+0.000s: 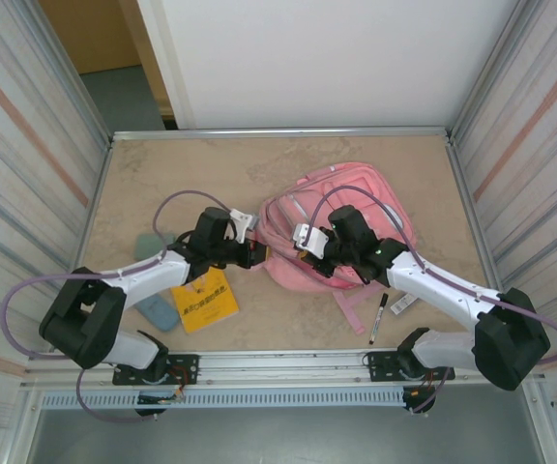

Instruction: Pack the student bag

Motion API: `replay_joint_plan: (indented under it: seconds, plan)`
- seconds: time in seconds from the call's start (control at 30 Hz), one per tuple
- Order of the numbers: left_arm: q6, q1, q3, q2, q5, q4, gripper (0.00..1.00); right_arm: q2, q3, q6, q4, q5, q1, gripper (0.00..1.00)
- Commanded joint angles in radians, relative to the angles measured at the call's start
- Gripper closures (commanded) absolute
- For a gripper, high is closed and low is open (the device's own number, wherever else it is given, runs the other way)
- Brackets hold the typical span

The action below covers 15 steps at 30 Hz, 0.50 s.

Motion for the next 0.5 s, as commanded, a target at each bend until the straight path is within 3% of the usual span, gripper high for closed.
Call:
replay_joint_plan:
  seconds: [0.0,0.13,0.47]
  plan:
    - [0.043,0.026,0.012,-0.016,-0.112,-0.093,1.00,-0.037,0.013,-0.016,0.050,0.000,-0.017,1.00]
    - [0.062,0.036,0.025,-0.005,-0.198,-0.114,1.00,-0.007,0.029,-0.049,0.015,0.062,-0.013,1.00]
    - [0.014,0.043,0.003,-0.109,-0.166,-0.124,1.00,0.137,0.136,-0.205,0.058,0.126,-0.041,1.00]
